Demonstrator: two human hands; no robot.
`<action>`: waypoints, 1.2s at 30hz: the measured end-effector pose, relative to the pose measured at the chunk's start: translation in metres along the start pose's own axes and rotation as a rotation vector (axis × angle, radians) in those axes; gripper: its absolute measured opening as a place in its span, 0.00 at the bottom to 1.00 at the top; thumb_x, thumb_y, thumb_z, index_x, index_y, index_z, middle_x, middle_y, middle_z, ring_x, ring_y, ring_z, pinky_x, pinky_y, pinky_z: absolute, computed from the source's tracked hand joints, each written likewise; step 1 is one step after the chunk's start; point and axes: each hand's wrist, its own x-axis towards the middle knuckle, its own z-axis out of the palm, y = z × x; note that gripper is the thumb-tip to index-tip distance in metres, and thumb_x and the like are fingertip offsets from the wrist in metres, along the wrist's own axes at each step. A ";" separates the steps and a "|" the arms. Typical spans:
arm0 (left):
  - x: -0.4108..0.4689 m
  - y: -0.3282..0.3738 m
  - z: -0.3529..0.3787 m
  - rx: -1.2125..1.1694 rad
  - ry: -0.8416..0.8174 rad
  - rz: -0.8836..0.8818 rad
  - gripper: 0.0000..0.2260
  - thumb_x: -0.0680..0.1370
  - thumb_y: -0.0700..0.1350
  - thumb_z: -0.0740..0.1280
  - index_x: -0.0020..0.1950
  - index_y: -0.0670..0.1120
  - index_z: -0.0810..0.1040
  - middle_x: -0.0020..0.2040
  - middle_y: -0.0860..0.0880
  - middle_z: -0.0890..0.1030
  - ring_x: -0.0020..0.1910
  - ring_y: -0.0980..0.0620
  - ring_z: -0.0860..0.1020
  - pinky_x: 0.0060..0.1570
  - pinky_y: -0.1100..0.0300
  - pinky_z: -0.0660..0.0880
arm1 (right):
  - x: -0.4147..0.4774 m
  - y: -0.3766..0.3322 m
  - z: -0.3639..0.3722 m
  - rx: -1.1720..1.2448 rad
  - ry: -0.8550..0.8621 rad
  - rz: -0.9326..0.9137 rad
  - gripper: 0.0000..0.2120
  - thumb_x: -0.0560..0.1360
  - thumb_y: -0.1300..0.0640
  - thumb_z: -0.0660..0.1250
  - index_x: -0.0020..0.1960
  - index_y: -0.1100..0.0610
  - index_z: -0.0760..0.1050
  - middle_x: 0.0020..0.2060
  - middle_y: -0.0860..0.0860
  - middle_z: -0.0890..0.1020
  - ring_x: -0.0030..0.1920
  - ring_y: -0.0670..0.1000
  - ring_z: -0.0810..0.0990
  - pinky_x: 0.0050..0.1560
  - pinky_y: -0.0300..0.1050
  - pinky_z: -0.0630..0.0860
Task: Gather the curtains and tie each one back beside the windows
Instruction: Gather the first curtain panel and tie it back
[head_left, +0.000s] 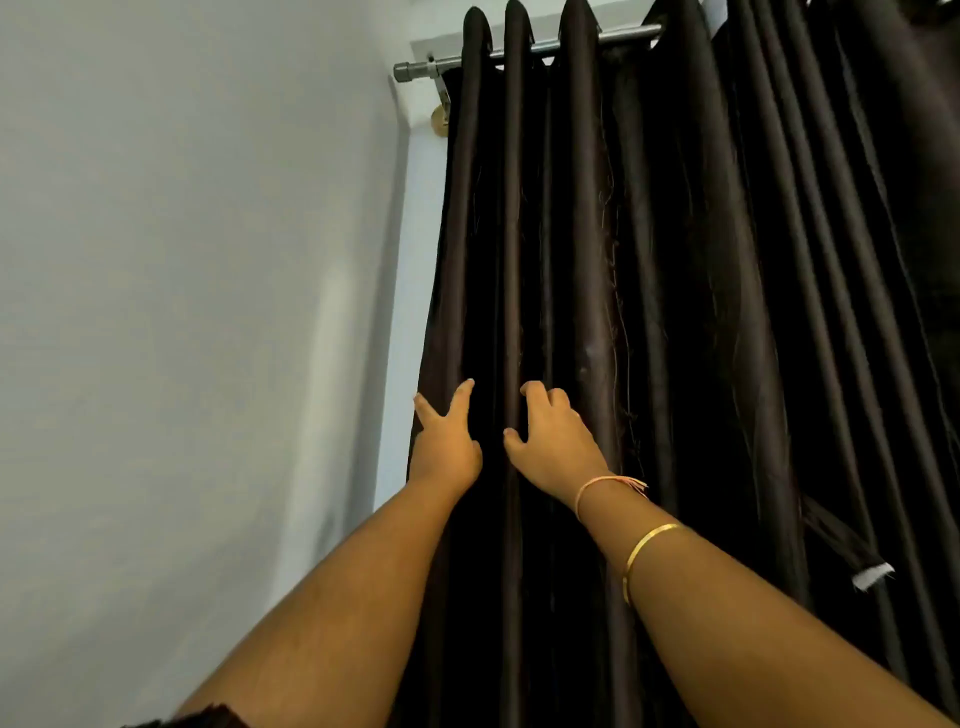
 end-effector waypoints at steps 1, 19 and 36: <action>0.001 -0.001 -0.001 0.025 -0.037 0.024 0.33 0.78 0.37 0.61 0.75 0.59 0.50 0.76 0.38 0.41 0.45 0.47 0.78 0.46 0.57 0.77 | 0.001 -0.001 0.002 -0.002 -0.014 0.005 0.24 0.76 0.52 0.62 0.69 0.53 0.60 0.62 0.57 0.68 0.61 0.60 0.71 0.56 0.53 0.73; 0.085 -0.010 -0.009 -0.058 0.034 0.107 0.20 0.73 0.34 0.62 0.62 0.50 0.76 0.62 0.48 0.77 0.58 0.49 0.76 0.55 0.60 0.73 | 0.075 0.018 0.005 -0.045 -0.120 -0.008 0.26 0.77 0.52 0.60 0.73 0.55 0.59 0.71 0.58 0.58 0.64 0.63 0.70 0.63 0.55 0.71; 0.090 -0.026 0.000 0.127 0.189 0.140 0.23 0.74 0.34 0.63 0.68 0.49 0.69 0.57 0.45 0.76 0.47 0.47 0.77 0.44 0.60 0.74 | 0.112 0.031 0.037 0.092 0.230 0.089 0.09 0.75 0.68 0.57 0.55 0.65 0.69 0.51 0.64 0.78 0.52 0.64 0.77 0.44 0.48 0.72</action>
